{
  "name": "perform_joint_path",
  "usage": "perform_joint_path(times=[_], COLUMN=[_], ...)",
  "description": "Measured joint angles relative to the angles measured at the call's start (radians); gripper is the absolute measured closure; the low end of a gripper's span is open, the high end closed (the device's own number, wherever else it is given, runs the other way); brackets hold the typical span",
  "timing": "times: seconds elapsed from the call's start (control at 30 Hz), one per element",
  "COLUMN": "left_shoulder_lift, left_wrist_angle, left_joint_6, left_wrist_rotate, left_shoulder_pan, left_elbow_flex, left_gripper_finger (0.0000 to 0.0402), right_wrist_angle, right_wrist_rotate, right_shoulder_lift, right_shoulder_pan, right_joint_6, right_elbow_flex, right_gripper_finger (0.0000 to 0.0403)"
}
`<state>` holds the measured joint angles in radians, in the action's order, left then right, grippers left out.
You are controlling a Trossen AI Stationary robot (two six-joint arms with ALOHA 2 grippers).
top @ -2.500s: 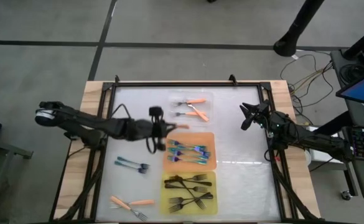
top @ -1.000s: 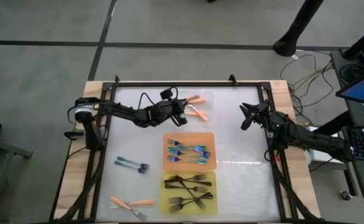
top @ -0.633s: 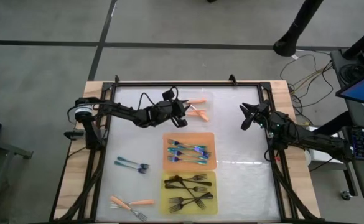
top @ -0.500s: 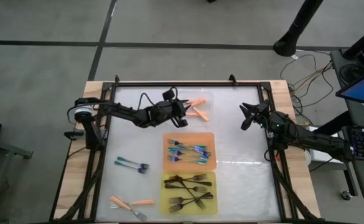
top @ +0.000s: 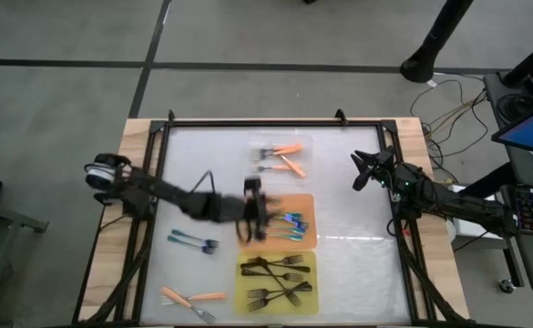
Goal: Sort silverware by color (type)
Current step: Put the blue fork into the orange bin
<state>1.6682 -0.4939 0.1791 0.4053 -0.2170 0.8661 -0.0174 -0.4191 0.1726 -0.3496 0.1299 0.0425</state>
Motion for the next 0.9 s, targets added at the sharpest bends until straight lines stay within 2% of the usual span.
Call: perform_joint_path(times=[0.13,0.27,0.4,0.47,0.57,0.73,0.9], left_shoulder_lift=[-0.001,-0.016,-0.082,-0.115,-0.158,-0.175,-0.177], left_wrist_angle=[0.199,0.333,0.420,0.485,0.619,0.839,0.946], left_joint_6=[-0.022,-0.136,-0.347,-0.461,-0.653,-0.974,-1.098], left_wrist_rotate=[-0.001,-0.040,-0.160,-0.182,-0.210,-0.346,-0.355], left_shoulder_pan=[-0.162,-0.281,-0.344,-0.369,-0.408,-0.471,-0.492], left_elbow_flex=[0.002,0.010,0.034,0.048,0.057,0.055,0.055], left_gripper_finger=[0.0302,0.0302,0.0302,0.0302,0.0302,0.0302,0.0302], right_wrist_angle=[0.000,0.000,0.000,0.000,0.000,0.000,0.000], right_wrist_rotate=[0.000,0.000,0.000,0.000,0.000,0.000,0.000], right_shoulder_lift=[0.000,0.000,0.000,0.000,0.000,0.000,0.000], right_shoulder_pan=[0.000,0.000,0.000,0.000,0.000,0.000,0.000], right_joint_6=[0.000,0.000,0.000,0.000,0.000,0.000,0.000], right_elbow_flex=[0.000,0.000,0.000,0.000,0.000,0.000,0.000], right_gripper_finger=[0.0319,0.0319,0.0319,0.0319,0.0319,0.0319,0.0319])
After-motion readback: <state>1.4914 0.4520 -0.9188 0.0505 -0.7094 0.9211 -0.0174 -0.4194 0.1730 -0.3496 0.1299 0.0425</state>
